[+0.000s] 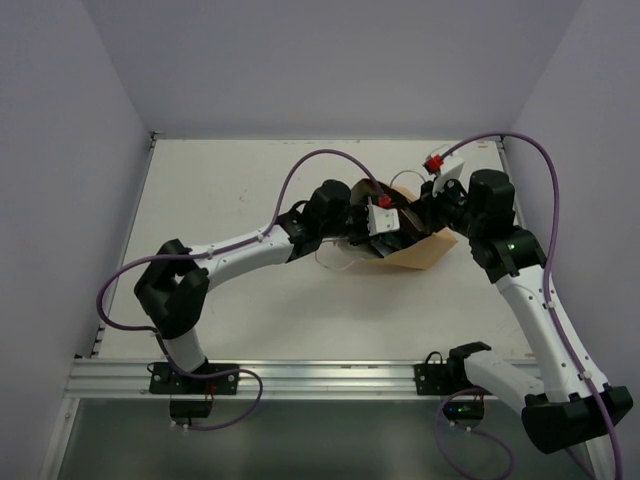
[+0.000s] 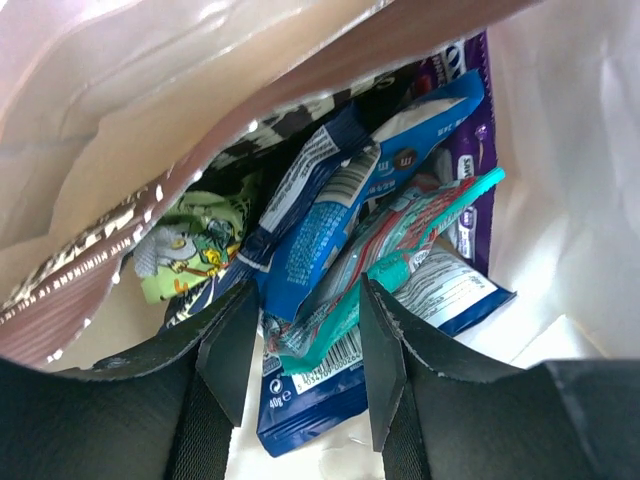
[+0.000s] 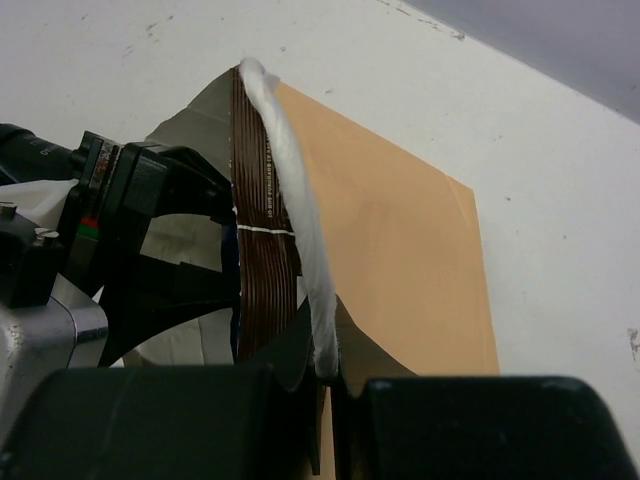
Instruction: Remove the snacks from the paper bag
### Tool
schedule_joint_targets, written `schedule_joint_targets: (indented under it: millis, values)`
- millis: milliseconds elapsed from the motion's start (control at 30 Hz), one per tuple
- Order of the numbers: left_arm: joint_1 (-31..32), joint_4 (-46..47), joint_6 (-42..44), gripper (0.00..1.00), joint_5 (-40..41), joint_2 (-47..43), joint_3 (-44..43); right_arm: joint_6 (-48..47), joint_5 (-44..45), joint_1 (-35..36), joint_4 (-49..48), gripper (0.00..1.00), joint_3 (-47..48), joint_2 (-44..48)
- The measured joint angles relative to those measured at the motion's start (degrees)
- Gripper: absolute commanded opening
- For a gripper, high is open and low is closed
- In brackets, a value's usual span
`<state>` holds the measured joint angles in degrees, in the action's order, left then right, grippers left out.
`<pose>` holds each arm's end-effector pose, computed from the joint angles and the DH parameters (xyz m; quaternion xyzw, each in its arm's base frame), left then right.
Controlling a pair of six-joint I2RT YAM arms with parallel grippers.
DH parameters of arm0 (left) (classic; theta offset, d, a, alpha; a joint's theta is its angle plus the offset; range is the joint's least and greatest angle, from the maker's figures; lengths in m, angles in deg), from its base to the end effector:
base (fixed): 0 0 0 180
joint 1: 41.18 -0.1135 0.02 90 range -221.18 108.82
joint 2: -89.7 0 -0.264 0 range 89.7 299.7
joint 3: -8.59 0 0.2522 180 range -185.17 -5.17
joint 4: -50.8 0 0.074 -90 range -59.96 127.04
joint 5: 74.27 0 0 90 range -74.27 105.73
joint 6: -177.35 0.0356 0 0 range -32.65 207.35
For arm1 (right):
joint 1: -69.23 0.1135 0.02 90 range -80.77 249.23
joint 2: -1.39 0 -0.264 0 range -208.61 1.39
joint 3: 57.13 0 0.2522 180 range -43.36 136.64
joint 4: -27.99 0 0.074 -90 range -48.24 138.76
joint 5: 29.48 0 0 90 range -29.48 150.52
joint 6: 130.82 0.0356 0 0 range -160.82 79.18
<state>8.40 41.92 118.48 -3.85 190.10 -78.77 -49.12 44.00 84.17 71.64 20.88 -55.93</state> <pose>0.2588 -0.3222 0.2761 0.6013 0.5606 -0.2275 0.5219 0.2031 0.0647 0.3826 -0.2439 0.7922 0.1512 0.5386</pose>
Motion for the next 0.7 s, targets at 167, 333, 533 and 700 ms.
schedule_joint_targets:
  millis: [167,333,533,700]
  values:
    - [0.0,-1.7,0.0,0.45,-1.8,0.0,-0.6,0.2,0.0,0.2,-0.6,0.0,-0.6,0.4]
    - [0.0,-3.0,0.0,0.31,-2.5,0.0,-1.4,0.3,0.0,0.3,-0.8,0.0,-0.7,0.5]
    - [0.0,-2.9,-0.1,0.15,-2.6,1.7,-3.8,0.3,0.0,0.6,-0.9,0.0,-1.0,0.7]
    - [0.0,-3.2,-0.4,0.0,-2.3,2.3,-4.2,0.3,0.1,0.8,-1.4,0.0,-1.6,1.1]
